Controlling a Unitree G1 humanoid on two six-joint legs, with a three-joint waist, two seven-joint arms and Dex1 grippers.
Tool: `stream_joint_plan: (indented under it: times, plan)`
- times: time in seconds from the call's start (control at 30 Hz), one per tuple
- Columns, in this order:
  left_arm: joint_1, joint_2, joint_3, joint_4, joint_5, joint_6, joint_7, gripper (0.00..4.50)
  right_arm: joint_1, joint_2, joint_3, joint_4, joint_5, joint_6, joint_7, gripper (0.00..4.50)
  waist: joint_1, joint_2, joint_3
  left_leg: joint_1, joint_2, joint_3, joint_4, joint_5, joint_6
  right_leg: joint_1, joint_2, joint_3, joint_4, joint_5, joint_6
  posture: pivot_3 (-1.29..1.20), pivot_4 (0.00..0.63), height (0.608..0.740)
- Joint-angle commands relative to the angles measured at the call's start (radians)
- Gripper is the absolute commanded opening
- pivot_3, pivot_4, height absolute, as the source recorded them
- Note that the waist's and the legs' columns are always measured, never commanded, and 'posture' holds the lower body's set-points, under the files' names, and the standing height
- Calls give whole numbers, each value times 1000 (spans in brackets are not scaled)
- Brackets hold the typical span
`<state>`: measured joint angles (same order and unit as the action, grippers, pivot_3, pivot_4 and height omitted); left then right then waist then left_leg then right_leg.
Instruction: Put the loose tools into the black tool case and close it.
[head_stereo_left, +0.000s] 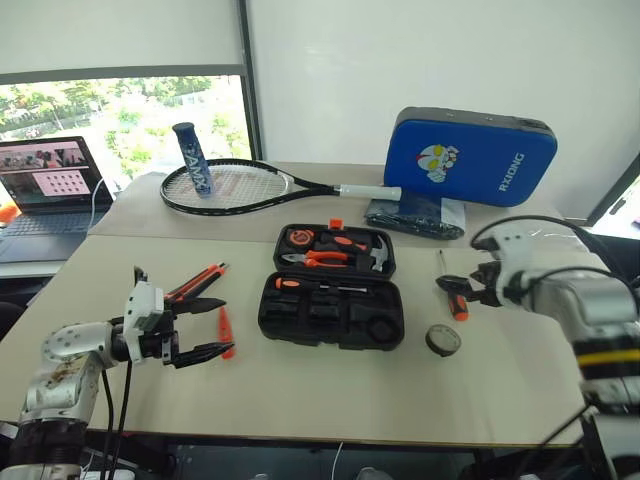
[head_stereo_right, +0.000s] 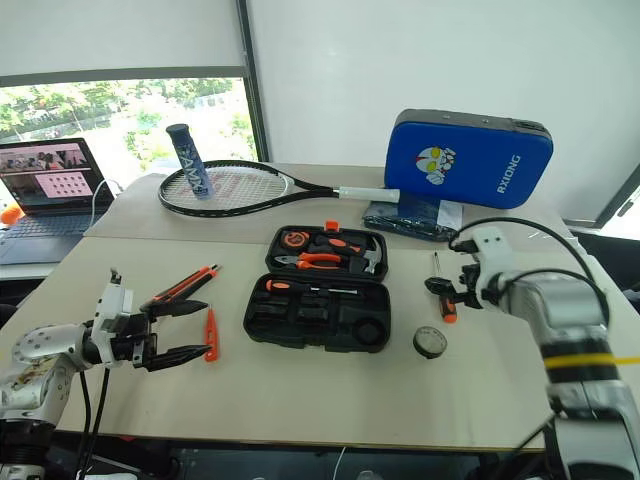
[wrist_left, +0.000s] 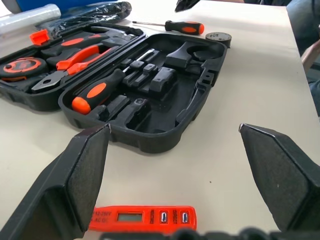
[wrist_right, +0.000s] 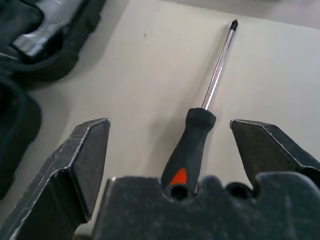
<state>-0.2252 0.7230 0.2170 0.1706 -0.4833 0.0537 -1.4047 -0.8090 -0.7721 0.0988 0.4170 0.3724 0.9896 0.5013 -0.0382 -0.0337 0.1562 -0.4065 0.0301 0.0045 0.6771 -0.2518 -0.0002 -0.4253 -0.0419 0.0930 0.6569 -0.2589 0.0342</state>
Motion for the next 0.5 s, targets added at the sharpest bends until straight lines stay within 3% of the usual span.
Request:
stream_joint_plan:
  times: [0.03,0.23,0.37,0.5]
  plan:
    - [15,7,21,-59,-31,5,18,4500,-72,-10,75,130,-111,-13,50,3111,3,0,0,-1,0,0,0,0,0,-1,-1,-1,0,0,0,0,150,740]
    - [33,18,31,-84,-40,-1,29,4500,-126,-7,117,222,-186,-36,142,1009,-3,0,0,0,0,0,0,0,0,0,-2,-1,0,0,1,0,150,740]
    - [36,16,30,-91,-43,-4,36,4500,-122,-10,55,191,-170,-134,206,908,-6,1,1,1,0,0,1,0,0,0,-1,-1,1,0,0,0,150,740]
    - [42,8,45,-109,-64,14,61,4500,-77,-45,-2,23,-116,-429,430,908,-9,5,3,1,0,0,1,0,0,0,0,-1,1,0,0,0,150,740]
